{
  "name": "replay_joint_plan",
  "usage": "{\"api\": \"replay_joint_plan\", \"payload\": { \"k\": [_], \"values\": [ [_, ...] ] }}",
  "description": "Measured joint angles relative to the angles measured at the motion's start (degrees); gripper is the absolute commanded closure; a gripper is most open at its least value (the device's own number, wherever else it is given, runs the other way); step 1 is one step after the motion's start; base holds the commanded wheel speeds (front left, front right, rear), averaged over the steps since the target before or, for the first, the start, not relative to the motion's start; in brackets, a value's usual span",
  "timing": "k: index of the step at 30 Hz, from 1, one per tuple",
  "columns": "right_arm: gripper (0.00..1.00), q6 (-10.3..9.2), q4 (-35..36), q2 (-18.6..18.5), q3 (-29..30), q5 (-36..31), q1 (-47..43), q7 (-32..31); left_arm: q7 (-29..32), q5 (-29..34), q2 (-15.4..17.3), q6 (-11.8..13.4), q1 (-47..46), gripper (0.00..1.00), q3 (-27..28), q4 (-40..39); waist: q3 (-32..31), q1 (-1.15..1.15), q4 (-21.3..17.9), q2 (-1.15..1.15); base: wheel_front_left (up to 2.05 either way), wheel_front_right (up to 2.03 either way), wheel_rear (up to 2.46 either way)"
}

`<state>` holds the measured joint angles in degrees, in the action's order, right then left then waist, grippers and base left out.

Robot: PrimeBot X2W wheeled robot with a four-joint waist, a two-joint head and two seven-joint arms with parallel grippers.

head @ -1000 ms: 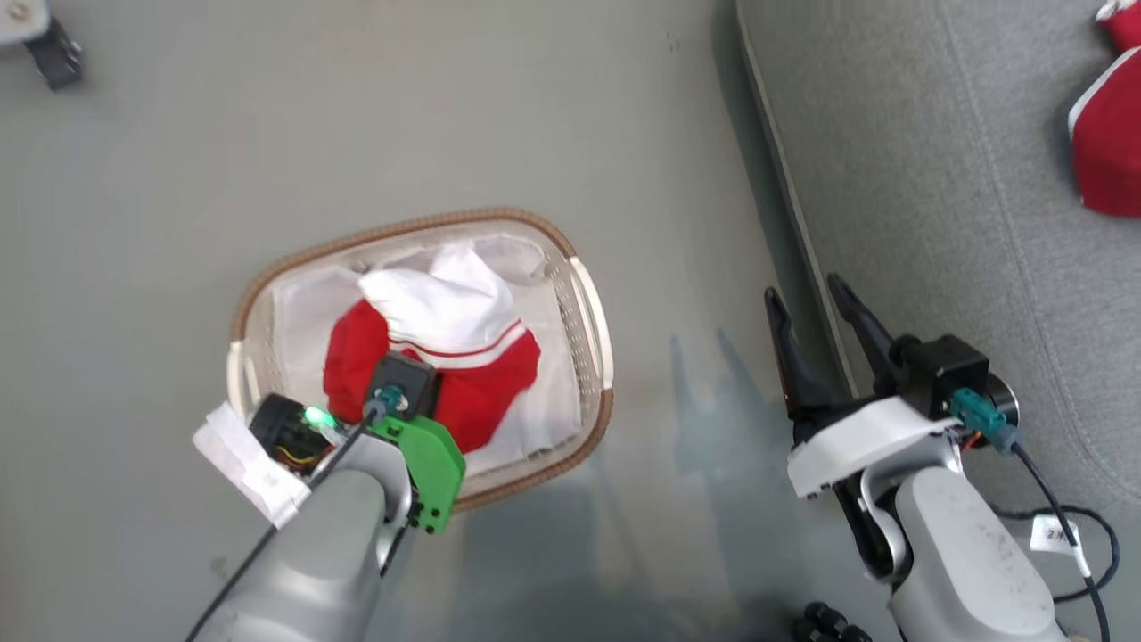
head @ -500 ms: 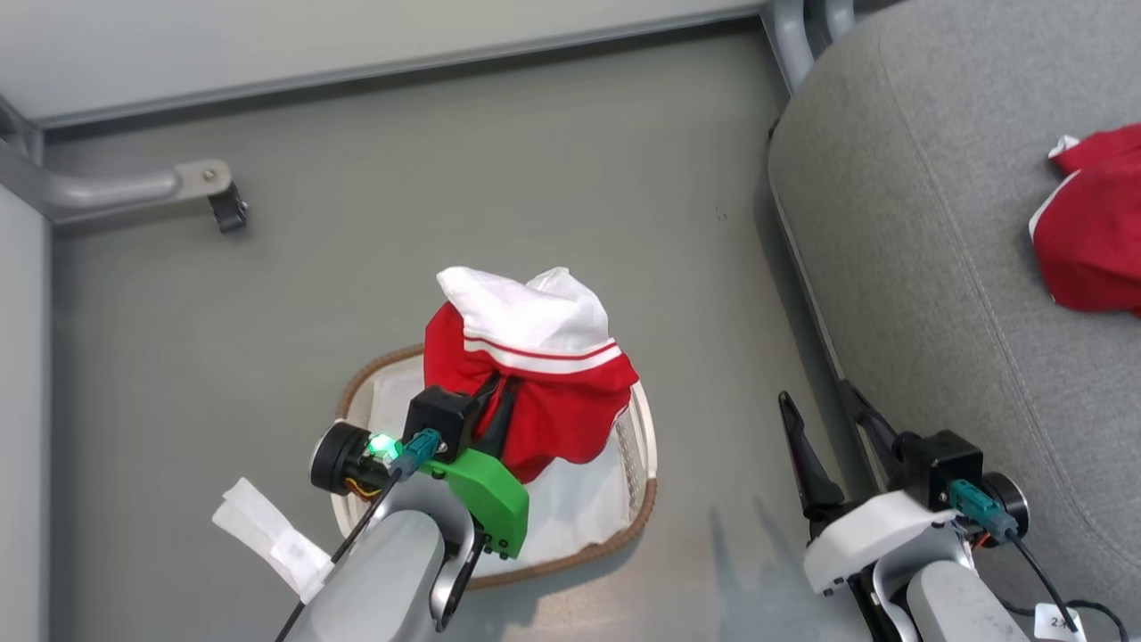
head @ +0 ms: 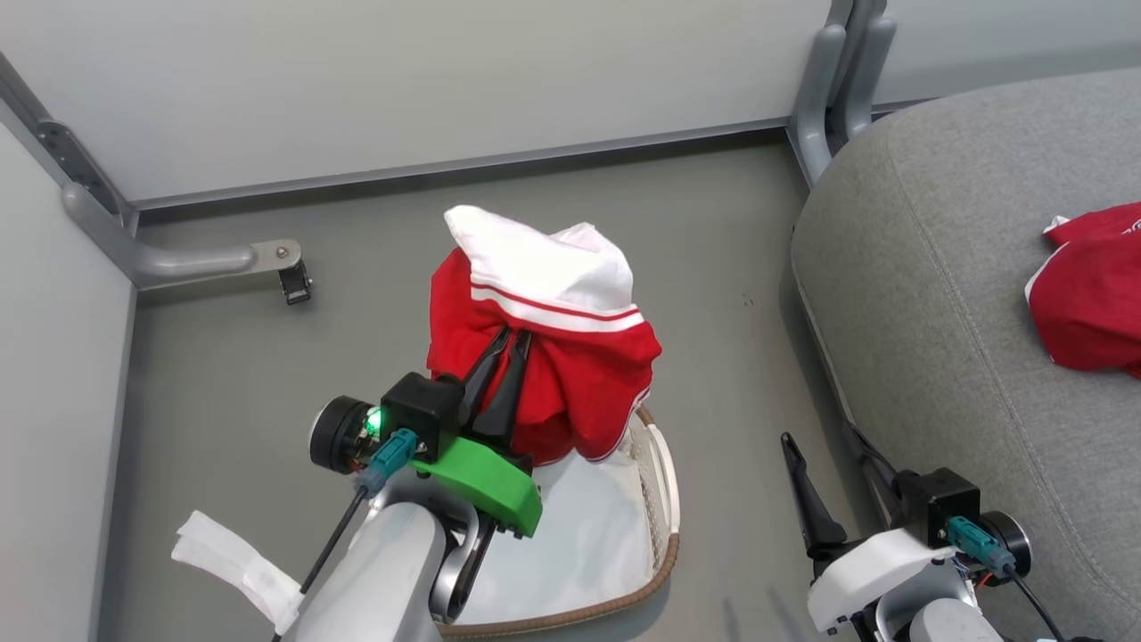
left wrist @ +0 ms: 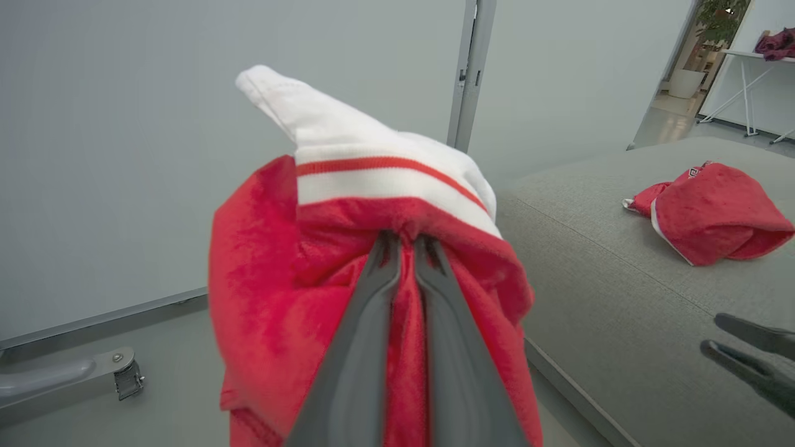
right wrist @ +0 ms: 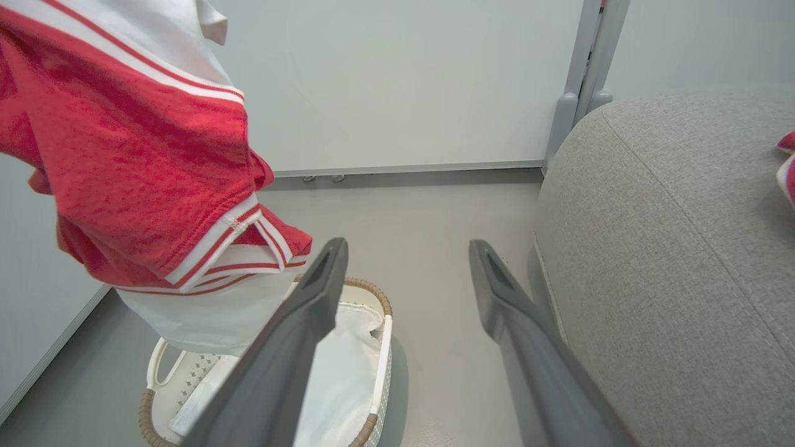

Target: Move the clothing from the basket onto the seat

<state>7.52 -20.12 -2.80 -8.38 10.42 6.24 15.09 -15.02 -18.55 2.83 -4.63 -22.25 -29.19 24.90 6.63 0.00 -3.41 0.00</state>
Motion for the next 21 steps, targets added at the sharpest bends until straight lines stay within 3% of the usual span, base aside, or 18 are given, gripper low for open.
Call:
{"api": "replay_joint_plan", "payload": {
  "k": [15, 21],
  "values": [
    [0.00, 0.00, -0.3, 0.0, -1.3, 0.0, -1.3, 0.0, 0.0, -4.6, 0.0, -1.3, 1.0, 1.00, -0.6, -8.0, -2.3, 0.00, -0.4, 0.00, 0.00, 0.00, 0.00],
    [0.00, 0.00, 1.9, 0.0, -6.2, 0.0, 0.3, 0.0, 0.0, -5.2, 0.0, -1.2, 1.2, 1.00, -1.1, -8.1, -1.8, 0.00, -0.3, 0.00, 0.00, 0.00, 0.00]
  ]
}}
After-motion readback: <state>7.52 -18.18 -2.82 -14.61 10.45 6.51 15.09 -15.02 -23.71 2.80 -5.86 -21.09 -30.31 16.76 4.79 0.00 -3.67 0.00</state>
